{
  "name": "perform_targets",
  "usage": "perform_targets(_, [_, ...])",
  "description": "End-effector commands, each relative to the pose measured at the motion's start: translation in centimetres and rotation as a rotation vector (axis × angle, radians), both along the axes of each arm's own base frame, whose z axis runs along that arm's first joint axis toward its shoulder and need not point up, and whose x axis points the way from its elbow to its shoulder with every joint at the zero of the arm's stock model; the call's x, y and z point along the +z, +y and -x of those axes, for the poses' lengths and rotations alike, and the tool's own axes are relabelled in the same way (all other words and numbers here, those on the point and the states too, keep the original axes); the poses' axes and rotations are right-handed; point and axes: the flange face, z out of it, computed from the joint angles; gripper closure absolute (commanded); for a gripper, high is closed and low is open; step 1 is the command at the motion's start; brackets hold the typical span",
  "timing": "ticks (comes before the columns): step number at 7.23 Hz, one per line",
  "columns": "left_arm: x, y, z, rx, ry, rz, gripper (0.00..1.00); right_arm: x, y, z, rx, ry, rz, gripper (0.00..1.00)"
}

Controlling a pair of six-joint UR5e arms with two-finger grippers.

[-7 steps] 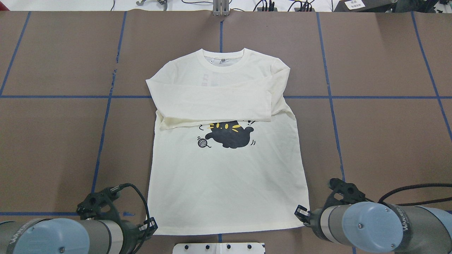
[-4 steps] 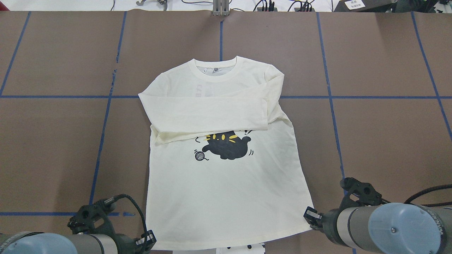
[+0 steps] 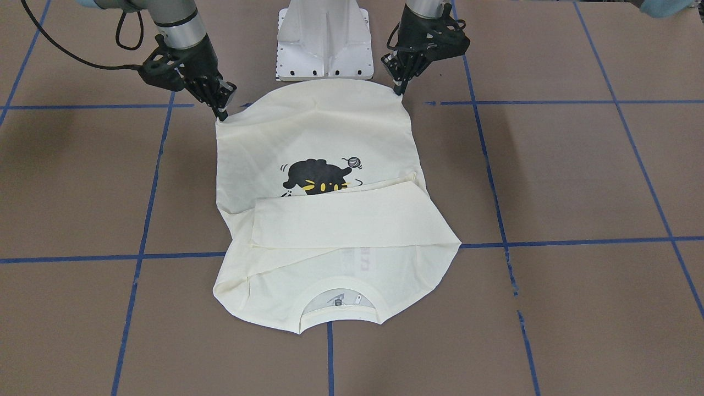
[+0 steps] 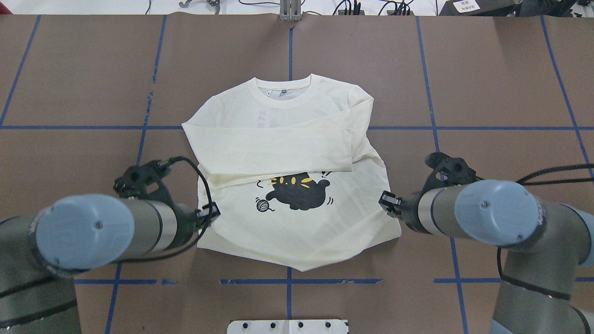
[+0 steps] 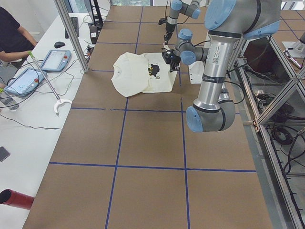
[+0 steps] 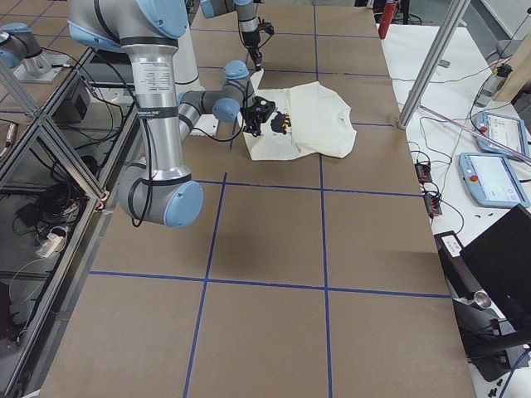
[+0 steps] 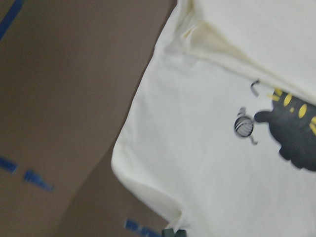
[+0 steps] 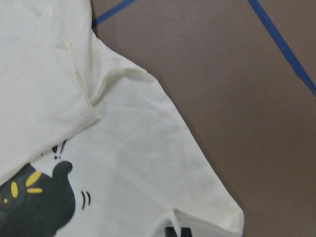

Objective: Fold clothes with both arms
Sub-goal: 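Lift the hem with both grippers and fold it toward the collar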

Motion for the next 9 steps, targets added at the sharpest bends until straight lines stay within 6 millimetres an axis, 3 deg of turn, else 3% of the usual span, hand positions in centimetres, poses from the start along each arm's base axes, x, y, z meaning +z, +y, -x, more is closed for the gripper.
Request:
perform_targets(1, [2.9, -11.3, 4.2, -0.083, -0.129, -0.135, 1.00, 0.8, -13.2, -1.0, 0.047, 0.096, -0.078, 1.00])
perform_targets(2, [4.3, -15.5, 4.7, -0.117, -0.143, -0.164, 1.00, 1.5, -18.4, -1.0, 0.037, 0.152, -0.102, 1.00])
perform_targets(3, [5.9, -18.4, 4.1, -0.138, -0.157, -0.173, 1.00, 1.5, -22.4, 0.3, 0.041, 0.190, -0.103, 1.00])
perform_targets(5, [9.0, -22.3, 1.7, -0.162, -0.152, -0.185, 1.00, 1.1, -27.4, 4.4, 0.048, 0.224, -0.087, 1.00])
perform_targets(7, [12.5, -24.8, -1.2, -0.166, -0.136, -0.198, 1.00, 3.8, -29.4, 6.6, 0.051, 0.201, -0.110, 1.00])
perform_targets(9, [14.6, -25.5, -2.0, -0.169, -0.117, -0.212, 0.99, 3.6, -30.4, 7.8, 0.052, 0.184, -0.125, 1.00])
